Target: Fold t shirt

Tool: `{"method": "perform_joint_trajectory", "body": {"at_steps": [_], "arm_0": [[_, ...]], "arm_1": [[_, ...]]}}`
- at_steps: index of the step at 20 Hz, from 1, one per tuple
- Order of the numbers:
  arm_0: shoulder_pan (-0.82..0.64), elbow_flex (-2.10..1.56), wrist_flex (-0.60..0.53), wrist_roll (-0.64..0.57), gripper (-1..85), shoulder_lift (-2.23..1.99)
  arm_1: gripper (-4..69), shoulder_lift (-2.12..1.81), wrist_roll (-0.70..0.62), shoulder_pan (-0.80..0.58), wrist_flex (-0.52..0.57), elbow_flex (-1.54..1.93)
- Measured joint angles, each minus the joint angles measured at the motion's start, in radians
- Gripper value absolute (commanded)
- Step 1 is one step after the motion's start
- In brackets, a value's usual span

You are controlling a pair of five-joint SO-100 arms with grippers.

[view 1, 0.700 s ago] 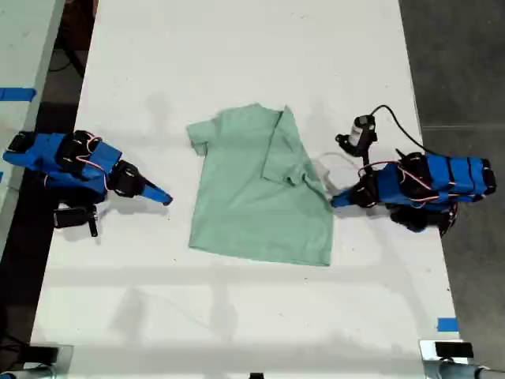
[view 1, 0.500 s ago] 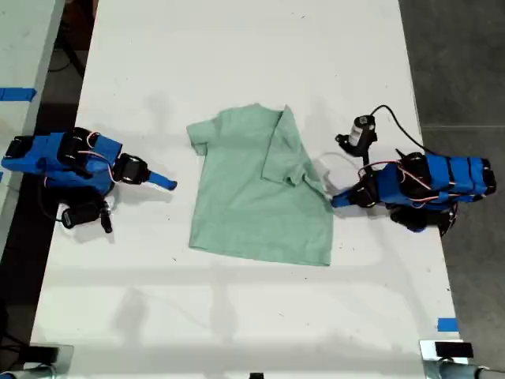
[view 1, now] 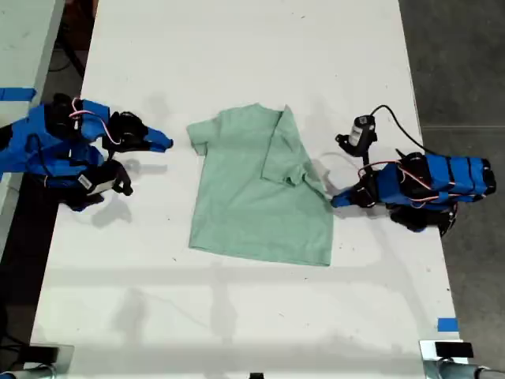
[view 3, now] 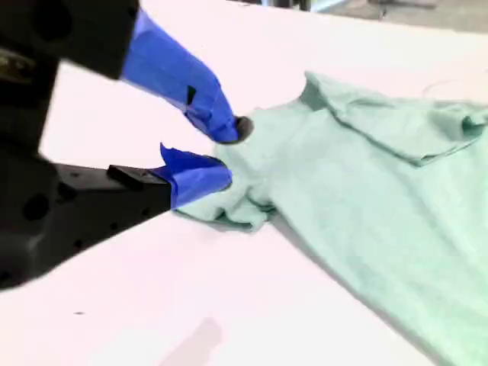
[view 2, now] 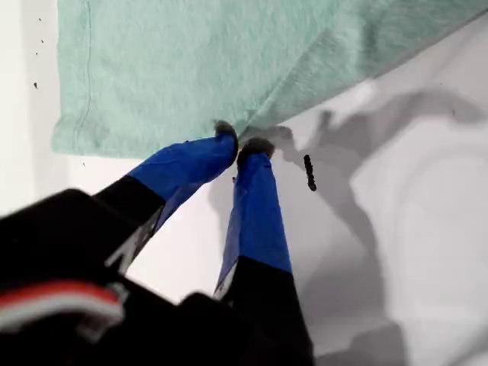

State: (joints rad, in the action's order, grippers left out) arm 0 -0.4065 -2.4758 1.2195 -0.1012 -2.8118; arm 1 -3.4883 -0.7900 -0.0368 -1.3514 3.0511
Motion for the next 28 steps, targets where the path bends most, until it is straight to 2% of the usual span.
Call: {"method": "perform_joint_trajectory", "body": {"at_steps": [2, 4, 8, 10, 14, 15, 16, 17, 23, 26, 28], "arm_0": [[-0.112, 0.31, 0.02, -0.204, 21.5, 0.383], [-0.216, 0.417, -0.023, -0.367, 21.6, 0.637], [-0.428, 0.42, -0.163, -0.499, 20.7, 0.948], [-0.449, 0.42, -0.232, -0.526, 20.2, 1.089], [-0.437, 0.439, -0.288, -0.535, 16.8, 1.21], [-0.436, 0.46, -0.291, -0.529, 12.2, 1.232], [-0.431, 0.476, -0.291, -0.535, 1.2, 1.255], [-0.426, 0.485, -0.285, -0.529, -0.3, 1.278], [-0.433, 0.485, -0.181, -0.4, -0.3, 1.381], [-0.434, 0.448, -0.114, -0.314, -0.3, 1.249], [-0.433, 0.437, -0.028, -0.29, -0.3, 1.155]], "arm_1": [[3.7, 0.0, 0.0, 0.0, 0.0, 0.0], [3.7, 0.0, 0.0, 0.0, 0.0, 0.0], [3.7, 0.0, 0.0, 0.0, 0.0, 0.0], [3.7, 0.0, 0.0, 0.0, 0.0, 0.0], [3.7, 0.0, 0.0, 0.0, 0.0, 0.0], [3.7, 0.0, 0.0, 0.0, 0.0, 0.0], [3.7, 0.0, 0.0, 0.0, 0.0, 0.0], [3.7, 0.0, 0.0, 0.0, 0.0, 0.0], [3.7, 0.0, 0.0, 0.0, 0.0, 0.0], [3.7, 0.0, 0.0, 0.0, 0.0, 0.0], [3.7, 0.0, 0.0, 0.0, 0.0, 0.0]]}}
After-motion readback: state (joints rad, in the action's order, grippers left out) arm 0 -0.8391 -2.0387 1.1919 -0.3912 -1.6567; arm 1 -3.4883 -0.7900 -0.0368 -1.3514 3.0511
